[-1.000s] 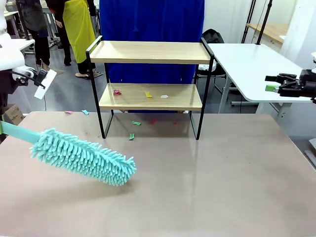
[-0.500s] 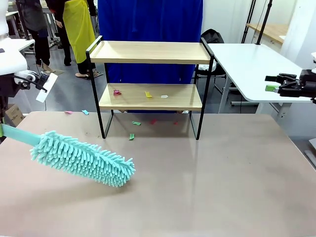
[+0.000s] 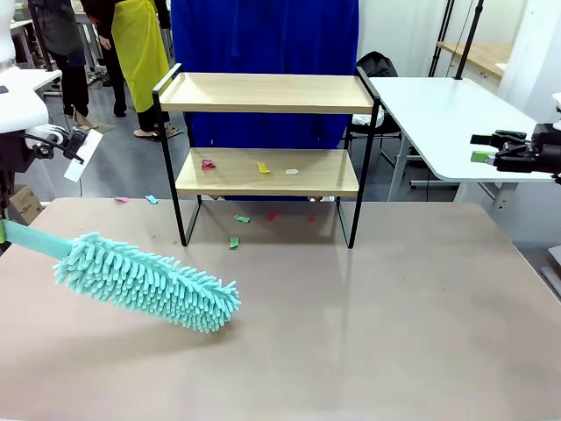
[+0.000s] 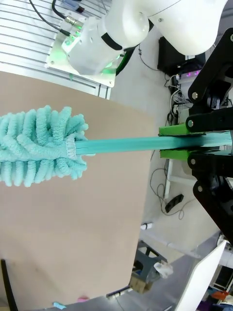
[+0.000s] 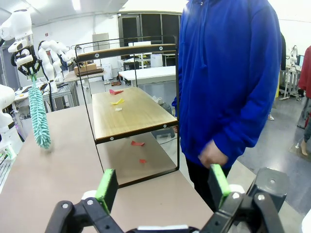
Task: Clean the shelf.
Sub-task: Clean the specific section of the Shelf indicated by the human with the Duster.
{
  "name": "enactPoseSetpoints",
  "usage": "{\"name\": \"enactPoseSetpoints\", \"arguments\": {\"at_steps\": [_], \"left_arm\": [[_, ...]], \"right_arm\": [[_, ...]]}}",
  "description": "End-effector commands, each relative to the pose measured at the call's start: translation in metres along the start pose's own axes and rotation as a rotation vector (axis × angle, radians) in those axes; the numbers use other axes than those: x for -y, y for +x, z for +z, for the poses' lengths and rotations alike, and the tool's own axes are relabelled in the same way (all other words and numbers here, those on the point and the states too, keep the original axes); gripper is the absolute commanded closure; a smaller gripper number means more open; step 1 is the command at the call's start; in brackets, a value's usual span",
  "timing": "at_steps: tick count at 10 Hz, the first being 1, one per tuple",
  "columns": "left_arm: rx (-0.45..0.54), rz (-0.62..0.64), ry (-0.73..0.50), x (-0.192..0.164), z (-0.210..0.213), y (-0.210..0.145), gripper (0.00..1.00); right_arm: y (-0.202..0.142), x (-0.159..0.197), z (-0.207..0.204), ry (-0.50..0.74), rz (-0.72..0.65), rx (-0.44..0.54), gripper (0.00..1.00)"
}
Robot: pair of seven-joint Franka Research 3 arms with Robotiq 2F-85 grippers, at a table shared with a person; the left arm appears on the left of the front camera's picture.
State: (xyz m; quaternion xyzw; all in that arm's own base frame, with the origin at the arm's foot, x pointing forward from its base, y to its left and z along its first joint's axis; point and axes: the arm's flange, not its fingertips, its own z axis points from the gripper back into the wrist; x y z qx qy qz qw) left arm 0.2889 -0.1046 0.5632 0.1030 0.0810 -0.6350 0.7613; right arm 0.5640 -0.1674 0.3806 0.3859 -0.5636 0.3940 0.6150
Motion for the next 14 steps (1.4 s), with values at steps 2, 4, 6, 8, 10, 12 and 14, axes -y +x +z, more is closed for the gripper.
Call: {"name": "enactPoseSetpoints", "arguments": {"at_steps": [2, 4, 6, 8, 10, 12, 14], "left_arm": [[0.003, -0.013, 0.003, -0.002, 0.0037, -0.0025, 0.87], [0.003, -0.013, 0.003, -0.002, 0.0037, -0.0025, 0.87], [0.003, -0.013, 0.003, -0.002, 0.0037, -0.0025, 0.87], [0.003, -0.013, 0.003, -0.002, 0.0037, -0.0025, 0.87], [0.003, -0.013, 0.003, -0.002, 0.0037, -0.0025, 0.87], [0.003, -0.013, 0.003, -0.002, 0.0037, -0.0025, 0.87], [0.003, -0.013, 0.003, -0.002, 0.0037, -0.0025, 0.87]], "right_arm": [[0.0035, -0.0008, -0.0012, -0.002, -0.006, -0.011, 0.0], [0.0035, -0.0008, -0.0012, -0.002, -0.006, -0.011, 0.0], [0.0035, -0.0008, -0.0012, -0.002, -0.006, -0.011, 0.0], [0.0035, -0.0008, -0.0012, -0.002, -0.006, -0.011, 0.0], [0.0035, -0.0008, -0.0012, -0.002, -0.006, -0.011, 0.0], [0.0035, -0.0008, -0.0012, -0.002, -0.006, -0.011, 0.0], [0.0035, -0.0008, -0.0012, -0.002, -0.006, -0.011, 0.0]]}}
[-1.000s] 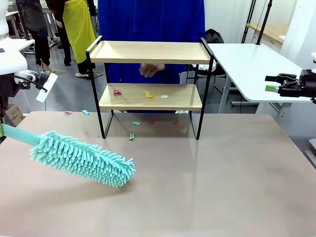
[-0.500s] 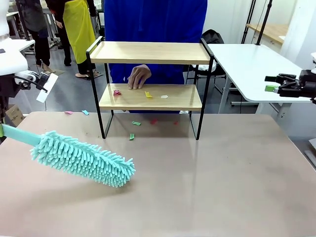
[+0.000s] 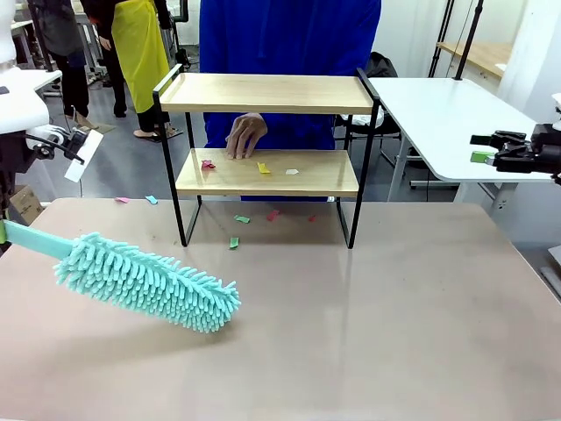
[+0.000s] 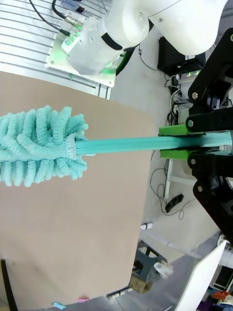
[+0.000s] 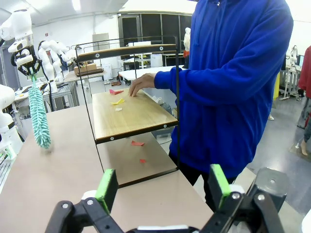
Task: Clean the shelf.
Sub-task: Clean the specific section of the Shelf indicated by the human with the Duster.
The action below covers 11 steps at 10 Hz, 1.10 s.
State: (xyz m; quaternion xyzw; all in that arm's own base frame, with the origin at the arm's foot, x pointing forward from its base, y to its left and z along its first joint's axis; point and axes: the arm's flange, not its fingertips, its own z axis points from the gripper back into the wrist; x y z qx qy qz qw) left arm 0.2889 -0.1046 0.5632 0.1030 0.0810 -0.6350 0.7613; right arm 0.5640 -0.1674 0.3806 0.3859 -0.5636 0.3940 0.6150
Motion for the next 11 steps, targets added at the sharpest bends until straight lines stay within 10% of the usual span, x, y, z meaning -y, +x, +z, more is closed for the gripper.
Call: {"name": "enactPoseSetpoints", "arguments": {"at_steps": [1, 6, 11], "left_arm": [[0.003, -0.013, 0.003, -0.002, 0.004, -0.002, 0.87], [0.0, 0.0, 0.0, 0.0, 0.0, 0.0, 0.87], [0.489, 0.141, -0.024, 0.01, 0.013, 0.041, 0.87]], "right_arm": [[0.004, -0.001, -0.001, -0.002, -0.006, -0.011, 0.0], [0.004, -0.001, -0.001, -0.002, -0.006, -0.011, 0.0], [0.004, -0.001, -0.001, -0.002, -0.006, -0.011, 0.0]]}}
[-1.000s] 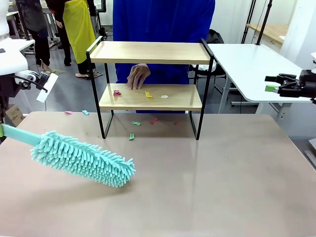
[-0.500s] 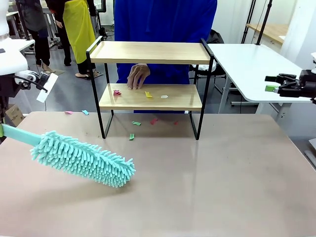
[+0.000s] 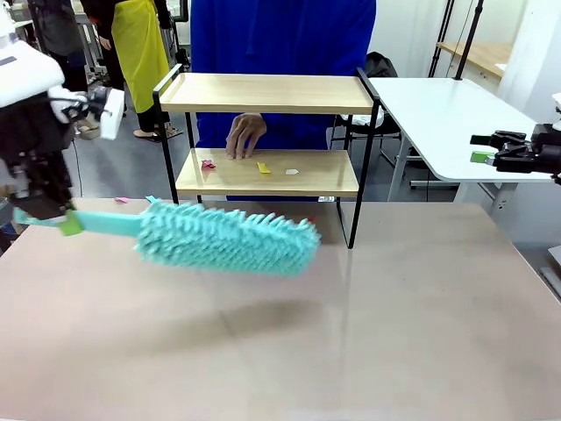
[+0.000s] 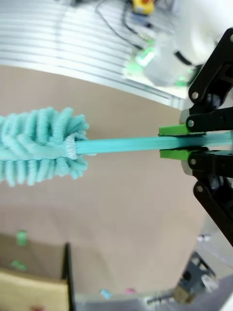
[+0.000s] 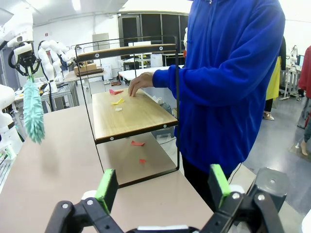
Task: Clean the shelf.
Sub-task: Clean the specific section of the Shelf indicated by the human with the Duster.
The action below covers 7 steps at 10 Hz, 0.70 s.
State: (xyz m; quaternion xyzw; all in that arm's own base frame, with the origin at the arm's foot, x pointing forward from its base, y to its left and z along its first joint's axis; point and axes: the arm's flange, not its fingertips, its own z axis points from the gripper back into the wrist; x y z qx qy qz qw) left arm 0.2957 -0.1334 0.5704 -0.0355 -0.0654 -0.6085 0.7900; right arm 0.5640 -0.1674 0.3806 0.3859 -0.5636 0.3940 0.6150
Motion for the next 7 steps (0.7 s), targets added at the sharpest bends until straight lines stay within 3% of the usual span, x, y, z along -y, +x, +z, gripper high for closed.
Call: {"name": "enactPoseSetpoints", "arguments": {"at_steps": [1, 4, 6, 7], "left_arm": [[0.143, 0.176, 0.035, 0.019, -0.008, 0.031, 0.87], [0.308, 0.414, 0.092, 0.038, -0.028, 0.096, 0.87], [0.318, 0.546, 0.141, 0.03, -0.049, 0.125, 0.87], [0.313, 0.546, 0.089, 0.022, -0.055, 0.138, 0.87]], "right_arm": [[0.004, -0.001, -0.001, -0.002, -0.006, -0.011, 0.0], [0.004, -0.001, -0.001, -0.002, -0.006, -0.011, 0.0], [0.004, -0.001, -0.001, -0.002, -0.006, -0.011, 0.0], [0.004, -0.001, -0.001, -0.002, -0.006, -0.011, 0.0]]}}
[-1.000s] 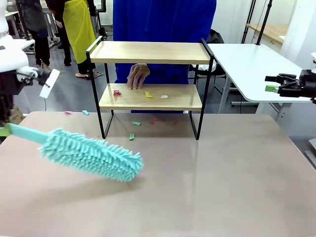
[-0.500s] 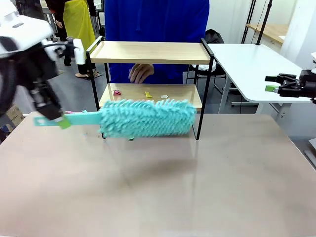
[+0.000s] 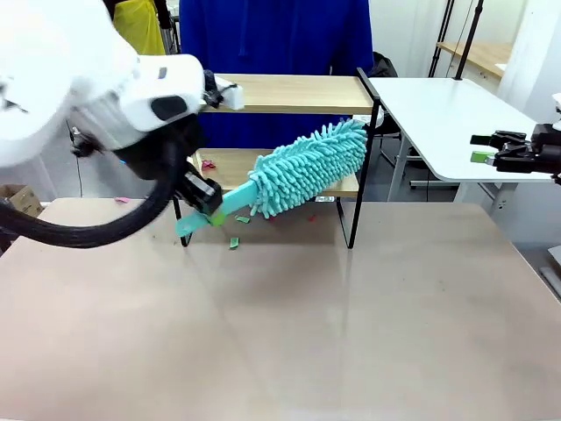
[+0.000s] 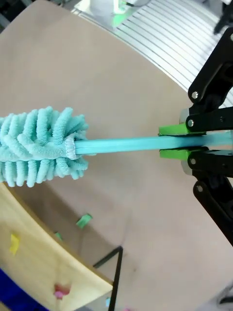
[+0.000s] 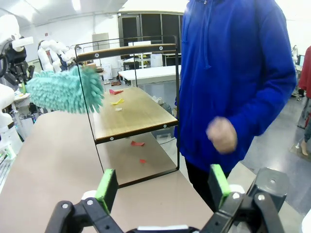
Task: Clean the shelf.
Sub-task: Clean the specific section of the Shelf indicated by the human with the Duster.
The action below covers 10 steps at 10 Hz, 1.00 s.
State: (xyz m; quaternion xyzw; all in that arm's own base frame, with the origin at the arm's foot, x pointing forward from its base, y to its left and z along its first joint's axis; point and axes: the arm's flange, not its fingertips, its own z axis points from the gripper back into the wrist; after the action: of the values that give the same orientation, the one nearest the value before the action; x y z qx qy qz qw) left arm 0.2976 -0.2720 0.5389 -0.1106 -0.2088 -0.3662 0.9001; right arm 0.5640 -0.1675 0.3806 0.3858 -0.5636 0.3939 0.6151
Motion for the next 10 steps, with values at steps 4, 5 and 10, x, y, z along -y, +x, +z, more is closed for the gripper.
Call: {"name": "enactPoseSetpoints", "arguments": {"at_steps": [4, 5, 10], "left_arm": [[0.0, 0.0, 0.0, 0.0, 0.0, 0.0, 0.87], [-0.028, 0.003, -0.011, -0.002, -0.013, 0.008, 0.87], [0.098, 0.252, 0.125, 0.054, -0.06, 0.117, 0.87]], "right_arm": [[0.004, -0.001, -0.001, -0.002, -0.006, -0.011, 0.0], [0.004, -0.001, -0.001, -0.002, -0.006, -0.011, 0.0], [0.004, -0.001, -0.001, -0.002, -0.006, -0.011, 0.0]]}}
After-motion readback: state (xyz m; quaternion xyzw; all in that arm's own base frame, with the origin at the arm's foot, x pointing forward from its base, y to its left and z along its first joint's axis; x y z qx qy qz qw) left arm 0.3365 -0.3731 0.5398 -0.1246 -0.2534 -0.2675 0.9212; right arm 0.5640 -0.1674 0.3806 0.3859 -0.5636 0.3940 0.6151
